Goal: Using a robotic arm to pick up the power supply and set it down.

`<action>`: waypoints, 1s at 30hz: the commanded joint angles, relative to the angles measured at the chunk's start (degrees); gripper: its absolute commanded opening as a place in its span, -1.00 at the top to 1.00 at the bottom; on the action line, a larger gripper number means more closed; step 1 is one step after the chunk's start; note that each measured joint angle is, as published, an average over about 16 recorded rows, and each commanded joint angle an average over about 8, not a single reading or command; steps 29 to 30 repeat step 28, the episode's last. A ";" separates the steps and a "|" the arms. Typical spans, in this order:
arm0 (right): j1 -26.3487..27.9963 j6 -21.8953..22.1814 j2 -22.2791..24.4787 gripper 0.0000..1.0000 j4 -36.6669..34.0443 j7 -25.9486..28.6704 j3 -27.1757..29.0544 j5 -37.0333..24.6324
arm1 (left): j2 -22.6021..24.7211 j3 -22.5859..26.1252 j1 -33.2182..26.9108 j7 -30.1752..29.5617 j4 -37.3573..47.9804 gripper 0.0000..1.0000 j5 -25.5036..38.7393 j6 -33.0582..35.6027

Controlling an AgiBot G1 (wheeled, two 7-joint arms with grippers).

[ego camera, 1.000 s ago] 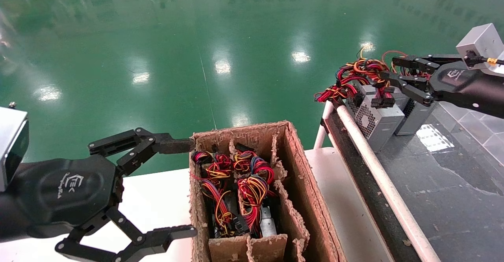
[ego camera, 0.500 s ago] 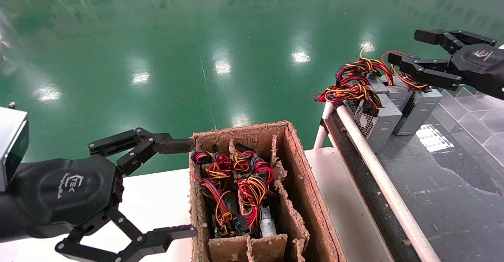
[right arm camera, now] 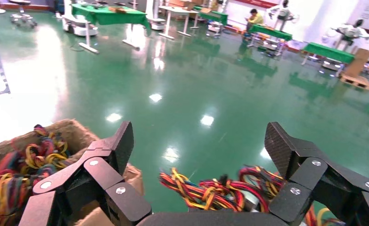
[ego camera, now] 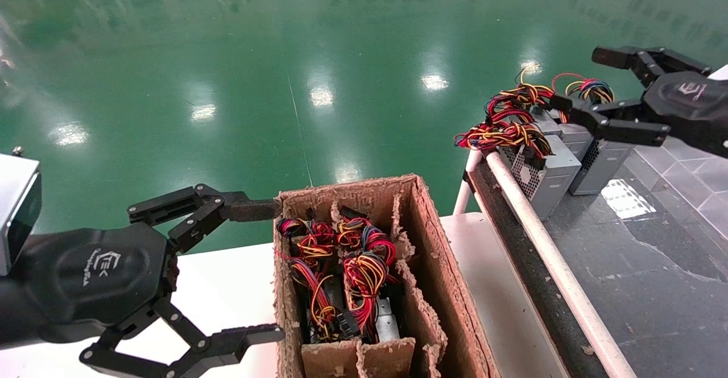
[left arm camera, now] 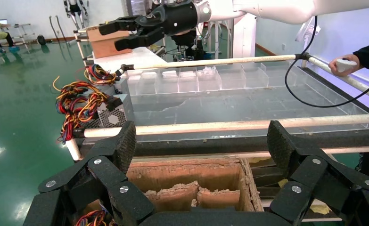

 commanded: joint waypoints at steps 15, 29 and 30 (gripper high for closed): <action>-10.35 -0.88 2.80 -1.00 18.56 7.69 0.42 7.20 | -0.02 0.05 -0.01 0.02 0.00 -1.00 -0.03 -0.02; -17.78 -1.50 4.81 -1.00 31.87 13.19 0.72 12.36 | -0.03 0.08 -0.02 0.04 0.00 -1.00 -0.05 -0.03; -17.78 -1.50 4.81 -1.00 31.87 13.19 0.72 12.36 | -0.03 0.08 -0.02 0.04 0.00 -1.00 -0.05 -0.03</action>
